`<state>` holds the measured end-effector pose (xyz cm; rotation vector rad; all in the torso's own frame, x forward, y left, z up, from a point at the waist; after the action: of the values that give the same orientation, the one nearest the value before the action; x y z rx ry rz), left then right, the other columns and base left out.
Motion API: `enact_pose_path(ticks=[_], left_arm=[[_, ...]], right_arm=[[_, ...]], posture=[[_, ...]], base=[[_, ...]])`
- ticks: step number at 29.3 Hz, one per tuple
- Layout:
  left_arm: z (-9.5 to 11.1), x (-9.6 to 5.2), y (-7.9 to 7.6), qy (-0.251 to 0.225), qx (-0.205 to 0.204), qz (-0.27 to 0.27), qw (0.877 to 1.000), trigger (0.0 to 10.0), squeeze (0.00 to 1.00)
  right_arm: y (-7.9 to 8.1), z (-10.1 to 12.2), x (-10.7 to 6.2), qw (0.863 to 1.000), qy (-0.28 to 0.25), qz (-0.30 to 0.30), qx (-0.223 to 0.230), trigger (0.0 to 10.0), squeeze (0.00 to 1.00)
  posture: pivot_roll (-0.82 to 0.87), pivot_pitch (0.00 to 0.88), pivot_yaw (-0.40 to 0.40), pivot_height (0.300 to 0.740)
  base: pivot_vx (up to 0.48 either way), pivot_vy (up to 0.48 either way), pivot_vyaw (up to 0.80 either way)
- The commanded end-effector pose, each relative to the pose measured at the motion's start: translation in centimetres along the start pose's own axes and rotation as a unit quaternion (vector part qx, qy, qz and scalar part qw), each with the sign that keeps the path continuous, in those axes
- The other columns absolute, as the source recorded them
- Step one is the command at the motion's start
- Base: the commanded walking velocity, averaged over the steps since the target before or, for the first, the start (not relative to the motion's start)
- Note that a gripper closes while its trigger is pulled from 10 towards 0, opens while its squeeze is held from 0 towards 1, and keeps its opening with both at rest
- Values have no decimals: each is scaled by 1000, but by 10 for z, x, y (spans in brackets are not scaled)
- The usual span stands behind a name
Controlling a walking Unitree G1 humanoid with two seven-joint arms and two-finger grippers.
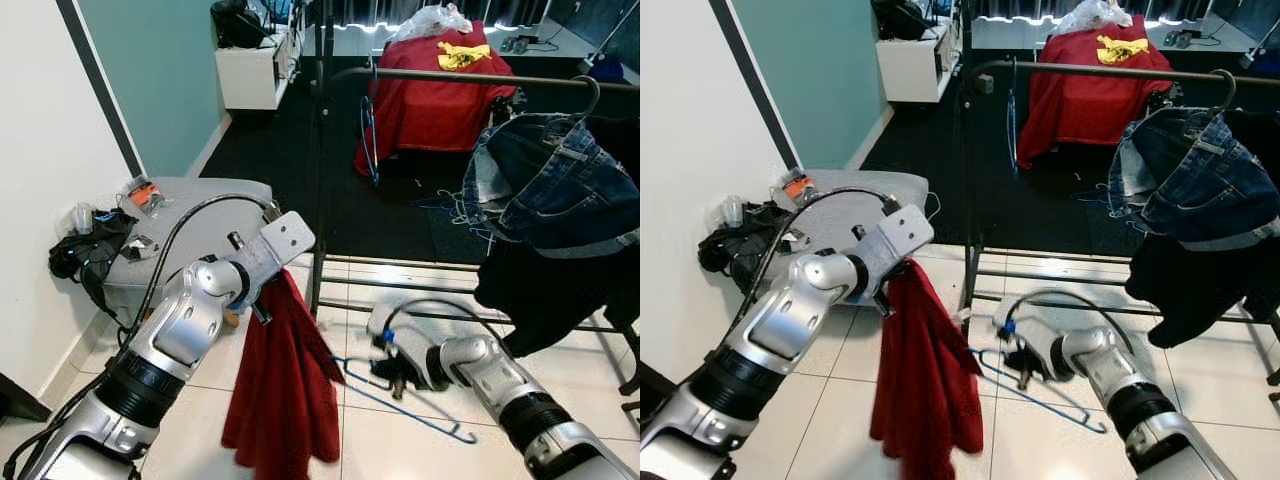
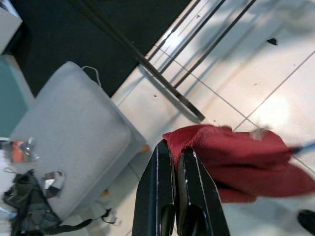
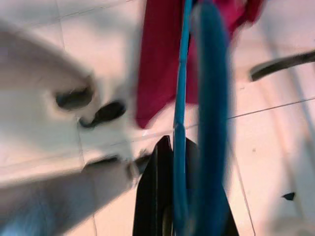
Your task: Hang hanger
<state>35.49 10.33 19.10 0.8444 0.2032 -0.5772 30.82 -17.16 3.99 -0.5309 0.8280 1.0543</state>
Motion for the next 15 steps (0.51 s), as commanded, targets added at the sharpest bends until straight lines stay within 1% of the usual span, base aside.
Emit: enact_pose_path(ticks=[1, 3, 4, 5, 6, 7, 8, 10, 11, 12, 13, 14, 15], left_arm=[[6, -4, 12, -14, 7, 19, 1000, 10000, 0], [5, -4, 13, -11, 7, 26, 1000, 10000, 0], [5, -4, 13, -11, 7, 26, 1000, 10000, 0], [1, -5, 15, -3, 6, 35, 999, 10000, 0], [1, -5, 15, -3, 6, 35, 999, 10000, 0], [-2, -5, 17, 3, 6, 41, 999, 10000, 0], [-5, -7, 19, 8, 4, 46, 999, 10000, 0], [-5, -7, 19, 8, 4, 46, 999, 10000, 0], [-7, -8, 21, 11, 4, 49, 999, 10000, 0], [-9, -9, 22, 12, 3, 50, 999, 10000, 0], [-9, -9, 22, 12, 3, 50, 999, 10000, 0], [-9, -10, 23, 12, 4, 50, 999, 10000, 0], [-9, -10, 23, 12, 4, 50, 999, 10000, 0]], right_arm=[[2, -7, 1, 1000, 30, 3, -1, 10000, 0], [-7, -11, 0, 997, 36, -47, 40, 10000, 0], [-7, -11, 0, 997, 36, -47, 40, 10000, 0], [-15, -10, 1, 988, -6, -93, 126, 10000, 0], [-15, -10, 1, 988, -6, -93, 126, 10000, 0], [-18, -9, 2, 972, -42, -117, 199, 10000, 0], [-17, -11, 6, 949, -80, -121, 280, 10000, 0], [-17, -11, 6, 949, -80, -121, 280, 10000, 0], [-13, -17, 11, 928, -102, -122, 338, 10000, 0], [-10, -23, 15, 908, -118, -123, 382, 10000, 0], [-10, -23, 15, 908, -118, -123, 382, 10000, 0], [-8, -27, 18, 890, -135, -126, 416, 10000, 0], [-8, -27, 18, 890, -135, -126, 416, 10000, 0]], posture=[[17, 75, 22, 740], [18, 74, 21, 740], [18, 74, 21, 740], [16, 74, 16, 740], [16, 74, 16, 740], [16, 74, 16, 740], [14, 74, 17, 740], [14, 74, 17, 740], [14, 74, 17, 740], [18, 73, 22, 740], [18, 73, 22, 740], [18, 73, 23, 740], [18, 73, 23, 740]], base=[[0, 0, 0], [0, 0, 0], [0, 0, 0], [0, 0, 0], [0, 0, 0], [0, 0, 0], [0, 0, 0], [0, 0, 0], [0, 0, 0], [0, 0, 0], [0, 0, 0], [0, 0, 0], [0, 0, 0]])
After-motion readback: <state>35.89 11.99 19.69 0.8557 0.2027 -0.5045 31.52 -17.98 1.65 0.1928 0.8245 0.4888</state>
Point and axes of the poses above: a point about 5 cm out from each wrist's last joint towards the gripper, its own x axis pointing out of the wrist towards the gripper, its own z axis along the axis of the wrist's last joint, y = z × x, the point moved 2 cm from there along x, pointing out of the wrist towards the gripper, and after that the axes turned 5 degrees about x, right-handed, at the moved point
